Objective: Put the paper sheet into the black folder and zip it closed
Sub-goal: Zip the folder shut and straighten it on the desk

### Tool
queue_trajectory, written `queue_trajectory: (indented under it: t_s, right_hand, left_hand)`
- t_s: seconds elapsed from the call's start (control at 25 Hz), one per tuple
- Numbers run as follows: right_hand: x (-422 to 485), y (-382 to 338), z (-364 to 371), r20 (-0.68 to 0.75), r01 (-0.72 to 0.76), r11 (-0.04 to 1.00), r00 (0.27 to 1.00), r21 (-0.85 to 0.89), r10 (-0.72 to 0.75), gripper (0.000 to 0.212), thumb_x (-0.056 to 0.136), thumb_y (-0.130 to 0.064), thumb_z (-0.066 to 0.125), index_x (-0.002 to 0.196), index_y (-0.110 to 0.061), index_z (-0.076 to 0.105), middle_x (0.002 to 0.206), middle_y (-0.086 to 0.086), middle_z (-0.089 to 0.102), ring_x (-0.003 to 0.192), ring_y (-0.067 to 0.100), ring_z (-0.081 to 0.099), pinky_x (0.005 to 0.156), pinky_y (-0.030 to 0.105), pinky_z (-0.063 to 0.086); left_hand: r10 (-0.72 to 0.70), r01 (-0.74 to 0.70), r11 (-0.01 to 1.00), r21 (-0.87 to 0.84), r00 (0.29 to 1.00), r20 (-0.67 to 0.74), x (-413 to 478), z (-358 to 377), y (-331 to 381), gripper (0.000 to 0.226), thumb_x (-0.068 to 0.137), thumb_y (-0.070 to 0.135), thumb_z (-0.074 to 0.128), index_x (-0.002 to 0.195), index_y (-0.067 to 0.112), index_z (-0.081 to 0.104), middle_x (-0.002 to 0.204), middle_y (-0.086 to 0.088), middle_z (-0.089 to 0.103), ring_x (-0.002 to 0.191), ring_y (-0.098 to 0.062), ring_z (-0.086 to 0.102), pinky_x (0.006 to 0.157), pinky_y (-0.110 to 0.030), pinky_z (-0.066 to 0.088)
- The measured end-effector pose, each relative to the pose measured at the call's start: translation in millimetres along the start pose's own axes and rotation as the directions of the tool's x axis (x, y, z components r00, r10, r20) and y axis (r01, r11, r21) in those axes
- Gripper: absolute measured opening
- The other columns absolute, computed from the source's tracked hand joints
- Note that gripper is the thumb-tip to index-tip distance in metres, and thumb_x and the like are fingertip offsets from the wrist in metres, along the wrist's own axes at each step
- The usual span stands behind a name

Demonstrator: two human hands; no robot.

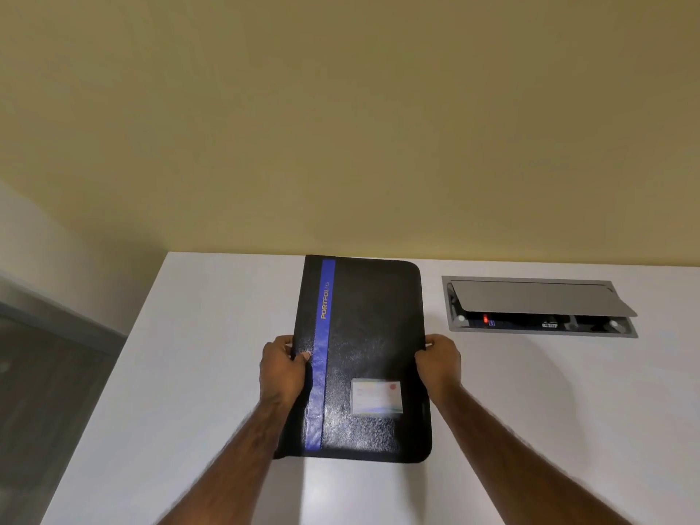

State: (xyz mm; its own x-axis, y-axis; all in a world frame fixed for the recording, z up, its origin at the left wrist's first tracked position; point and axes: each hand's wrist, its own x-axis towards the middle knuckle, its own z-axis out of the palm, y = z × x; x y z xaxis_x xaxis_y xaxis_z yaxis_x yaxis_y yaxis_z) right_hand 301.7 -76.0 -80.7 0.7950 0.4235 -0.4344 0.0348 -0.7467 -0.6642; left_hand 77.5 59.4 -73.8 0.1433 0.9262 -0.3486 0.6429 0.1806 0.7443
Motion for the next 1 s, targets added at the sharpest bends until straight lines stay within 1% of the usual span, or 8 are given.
queue_trajectory:
  t_s: [0.2, 0.32, 0.4, 0.56, 0.72, 0.88, 0.92, 1.0]
  right_hand:
    - [28, -15, 2, 0.003, -0.007, 1.000, 1.000, -0.025, 0.007, 0.024, 0.092, 0.002, 0.053, 0.088, -0.021, 0.060, 0.093, 0.002, 0.066, 0.073, 0.019, 0.064, 0.066, 0.032, 0.059]
    - [39, -20, 4, 0.012, -0.002, 0.999, 1.000, -0.052, 0.002, 0.025, 0.092, 0.003, 0.053, 0.085, -0.020, 0.060, 0.091, 0.003, 0.065, 0.078, 0.024, 0.066, 0.076, 0.039, 0.062]
    - [45, -20, 7, 0.014, -0.004, 0.998, 1.000, -0.057, 0.005, 0.022, 0.093, 0.002, 0.053, 0.086, -0.017, 0.061, 0.092, 0.003, 0.065, 0.080, 0.025, 0.066, 0.080, 0.042, 0.062]
    - [49, -18, 10, 0.013, -0.006, 0.998, 1.000, -0.069, 0.007, 0.017, 0.096, -0.005, 0.055, 0.086, -0.017, 0.060, 0.094, 0.005, 0.066, 0.081, 0.024, 0.065, 0.083, 0.043, 0.061]
    - [52, -18, 11, 0.006, -0.006, 0.999, 1.000, -0.052, 0.006, 0.015, 0.096, -0.005, 0.055, 0.089, -0.016, 0.061, 0.099, 0.007, 0.068, 0.081, 0.023, 0.065, 0.084, 0.040, 0.061]
    - [48, -13, 16, 0.003, -0.011, 1.000, 1.000, -0.018, 0.011, 0.014, 0.098, -0.008, 0.054, 0.093, -0.018, 0.062, 0.106, 0.007, 0.070, 0.077, 0.018, 0.062, 0.079, 0.034, 0.058]
    - [47, -12, 16, 0.001, -0.016, 1.000, 1.000, -0.006, 0.016, 0.014, 0.098, -0.007, 0.054, 0.097, -0.017, 0.064, 0.109, 0.007, 0.071, 0.080, 0.020, 0.064, 0.080, 0.035, 0.059]
    - [45, -11, 17, 0.005, -0.018, 1.000, 1.000, 0.006, 0.018, 0.018, 0.098, -0.007, 0.053, 0.109, -0.013, 0.067, 0.116, 0.009, 0.070, 0.090, 0.026, 0.067, 0.086, 0.040, 0.060]
  left_hand:
    - [-0.019, 0.018, 1.000, 0.023, 0.999, 0.026, 26, 10, 11, 0.027, 0.089, 0.010, 0.072, 0.115, 0.011, 0.066, 0.105, -0.008, 0.075, 0.088, -0.027, 0.069, 0.084, -0.037, 0.056]
    - [-0.029, 0.028, 0.999, 0.039, 0.999, 0.027, 32, 15, 11, 0.027, 0.089, 0.008, 0.071, 0.116, 0.008, 0.066, 0.107, -0.011, 0.075, 0.089, -0.027, 0.068, 0.084, -0.036, 0.054]
    - [-0.036, 0.035, 0.998, 0.043, 0.999, 0.029, 32, 18, 7, 0.026, 0.090, 0.006, 0.070, 0.116, 0.007, 0.067, 0.108, -0.012, 0.075, 0.088, -0.026, 0.068, 0.085, -0.036, 0.054]
    - [-0.041, 0.039, 0.998, 0.054, 0.998, 0.040, 29, 22, 2, 0.026, 0.091, 0.003, 0.067, 0.116, 0.006, 0.069, 0.109, -0.010, 0.076, 0.086, -0.021, 0.066, 0.083, -0.030, 0.052]
    - [-0.034, 0.031, 0.998, 0.049, 0.998, 0.059, 35, 22, 5, 0.026, 0.093, 0.004, 0.065, 0.119, 0.005, 0.071, 0.111, -0.009, 0.076, 0.091, -0.024, 0.070, 0.089, -0.038, 0.057]
    - [-0.009, 0.006, 0.999, 0.054, 0.998, 0.057, 32, 22, 6, 0.027, 0.093, 0.001, 0.062, 0.117, 0.007, 0.072, 0.107, -0.007, 0.078, 0.090, -0.023, 0.072, 0.089, -0.037, 0.057]
    - [-0.007, 0.005, 0.999, 0.050, 0.998, 0.056, 31, 22, 5, 0.028, 0.093, 0.000, 0.061, 0.117, 0.007, 0.072, 0.107, -0.007, 0.078, 0.090, -0.023, 0.072, 0.091, -0.038, 0.058]
    - [0.001, -0.005, 0.999, 0.045, 0.997, 0.076, 30, 23, 5, 0.029, 0.093, 0.000, 0.058, 0.118, 0.007, 0.071, 0.109, -0.008, 0.076, 0.094, -0.026, 0.072, 0.095, -0.045, 0.058]
